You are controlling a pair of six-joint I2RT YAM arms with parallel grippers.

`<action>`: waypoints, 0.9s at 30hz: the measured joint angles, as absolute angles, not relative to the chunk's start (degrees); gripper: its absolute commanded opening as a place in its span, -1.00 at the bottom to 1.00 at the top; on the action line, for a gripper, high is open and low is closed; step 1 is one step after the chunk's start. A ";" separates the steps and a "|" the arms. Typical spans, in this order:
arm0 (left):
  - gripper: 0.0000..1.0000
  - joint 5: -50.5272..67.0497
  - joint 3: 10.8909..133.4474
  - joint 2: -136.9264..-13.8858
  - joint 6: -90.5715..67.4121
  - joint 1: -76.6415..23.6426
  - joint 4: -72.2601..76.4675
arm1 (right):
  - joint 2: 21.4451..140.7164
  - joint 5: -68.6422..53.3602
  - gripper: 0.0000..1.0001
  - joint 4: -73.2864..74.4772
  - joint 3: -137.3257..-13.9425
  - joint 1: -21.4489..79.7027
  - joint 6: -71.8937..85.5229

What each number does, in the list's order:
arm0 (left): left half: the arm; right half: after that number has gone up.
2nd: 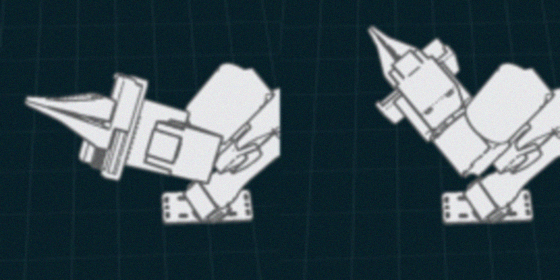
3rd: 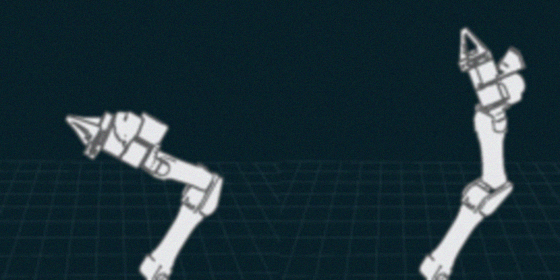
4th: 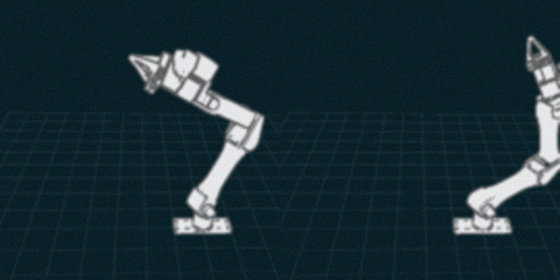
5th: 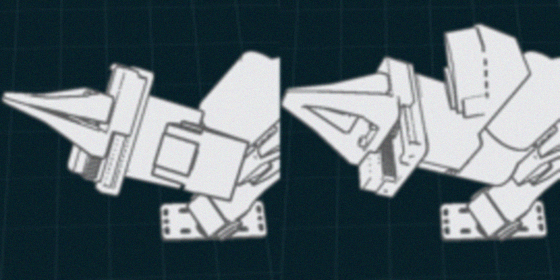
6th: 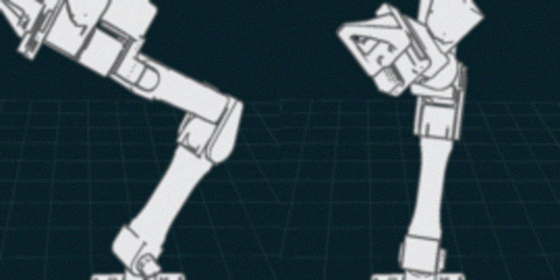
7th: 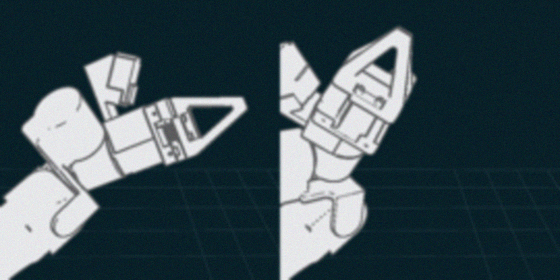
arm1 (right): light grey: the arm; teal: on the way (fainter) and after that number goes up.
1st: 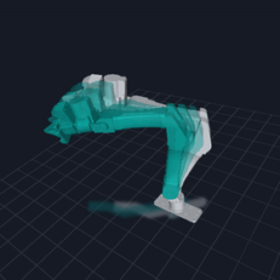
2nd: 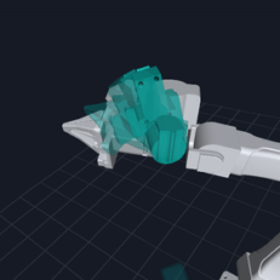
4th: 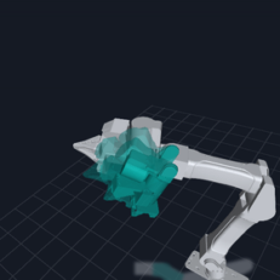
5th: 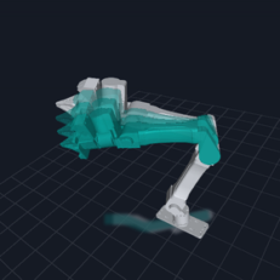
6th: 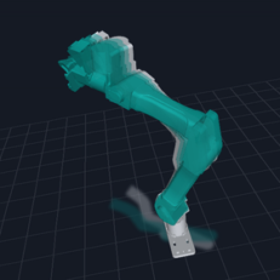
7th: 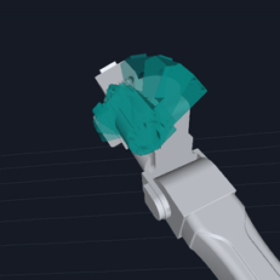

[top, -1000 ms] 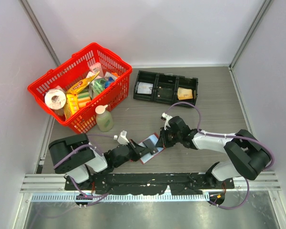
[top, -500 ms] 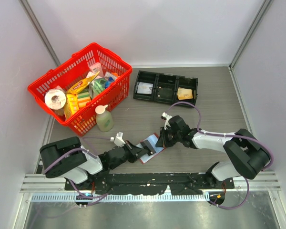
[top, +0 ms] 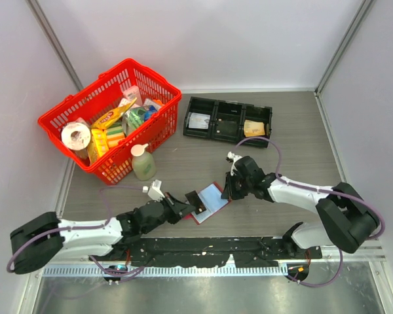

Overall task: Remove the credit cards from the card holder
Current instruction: Remove the credit card from the card holder.

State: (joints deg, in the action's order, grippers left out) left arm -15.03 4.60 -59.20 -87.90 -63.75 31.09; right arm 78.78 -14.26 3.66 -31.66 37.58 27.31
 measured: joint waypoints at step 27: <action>-1.00 5.82 36.82 -40.91 -24.29 -63.75 -12.03 | 49.76 -37.95 0.38 24.14 -50.04 37.28 0.47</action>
State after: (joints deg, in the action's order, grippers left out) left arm 5.82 36.82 -40.91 -24.29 -63.75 -12.03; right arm 49.76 -37.95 24.14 -50.04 37.28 0.47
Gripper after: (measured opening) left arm 0.009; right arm 0.685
